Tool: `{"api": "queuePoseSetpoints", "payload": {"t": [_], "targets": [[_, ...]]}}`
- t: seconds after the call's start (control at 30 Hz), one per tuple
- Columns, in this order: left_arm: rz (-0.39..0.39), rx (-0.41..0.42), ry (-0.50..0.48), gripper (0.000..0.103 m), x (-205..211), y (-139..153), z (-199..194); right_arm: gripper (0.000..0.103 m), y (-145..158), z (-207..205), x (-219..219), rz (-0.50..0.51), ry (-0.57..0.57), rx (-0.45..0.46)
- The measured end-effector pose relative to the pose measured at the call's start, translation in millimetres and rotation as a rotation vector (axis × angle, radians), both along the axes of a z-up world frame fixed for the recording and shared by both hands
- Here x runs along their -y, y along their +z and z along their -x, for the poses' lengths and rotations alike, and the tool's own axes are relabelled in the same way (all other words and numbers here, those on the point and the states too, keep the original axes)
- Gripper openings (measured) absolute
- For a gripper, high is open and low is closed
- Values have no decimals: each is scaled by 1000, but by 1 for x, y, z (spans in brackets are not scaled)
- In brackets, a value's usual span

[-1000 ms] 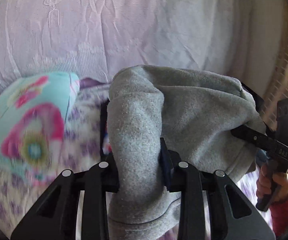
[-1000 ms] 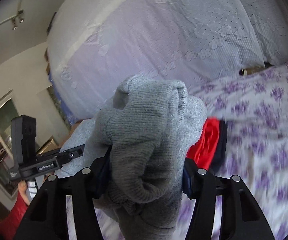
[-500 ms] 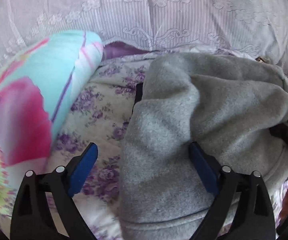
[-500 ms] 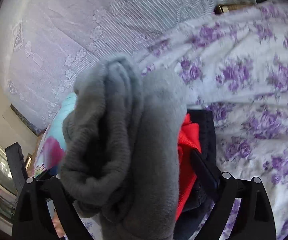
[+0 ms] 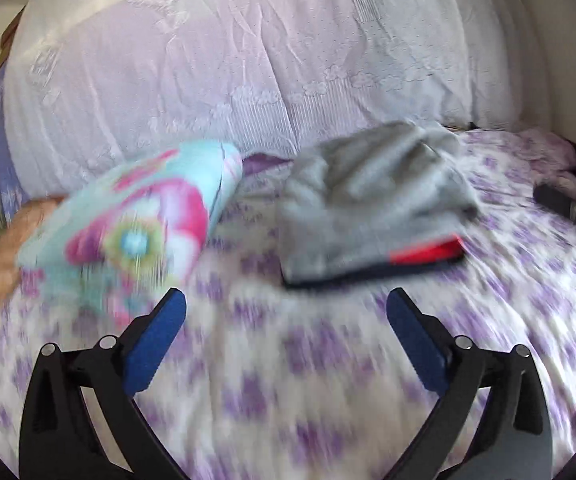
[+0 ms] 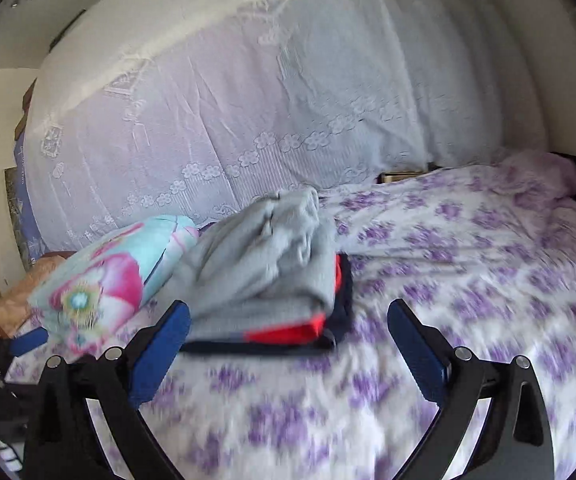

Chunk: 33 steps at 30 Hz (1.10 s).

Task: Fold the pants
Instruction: 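Release the sweatpants on the stack and withdraw both grippers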

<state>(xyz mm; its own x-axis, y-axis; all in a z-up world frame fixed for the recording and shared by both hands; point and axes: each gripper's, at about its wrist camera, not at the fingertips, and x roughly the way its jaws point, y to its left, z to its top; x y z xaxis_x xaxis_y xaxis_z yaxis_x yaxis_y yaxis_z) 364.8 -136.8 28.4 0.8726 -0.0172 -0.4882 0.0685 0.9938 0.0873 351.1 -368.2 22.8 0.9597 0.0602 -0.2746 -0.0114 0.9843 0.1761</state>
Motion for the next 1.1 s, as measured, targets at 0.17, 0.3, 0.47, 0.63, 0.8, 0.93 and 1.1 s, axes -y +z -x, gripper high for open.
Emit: {"api": "queuePoseSetpoints", "payload": {"t": [0.17, 0.3, 0.47, 0.63, 0.8, 0.93, 1.1], "targets": [[58, -41, 27, 98, -5, -17, 37, 100, -27, 21, -21, 64, -60, -173], [1, 66, 50, 98, -5, 13, 52, 100, 19, 46, -27, 83, -83, 51], [62, 105, 51, 98, -7, 48, 34, 100, 57, 19, -31, 85, -176, 22], [48, 90, 36, 98, 0, 36, 15, 100, 25, 3, -38, 180, -90, -38], [62, 40, 33, 98, -2, 25, 3, 100, 4, -15, -40, 215, -72, -107], [29, 77, 62, 98, 1, 26, 9, 100, -1, -17, -37, 178, -62, -129], [43, 52, 17, 98, 7, 30, 12, 100, 0, -15, -39, 175, -59, -117]]}}
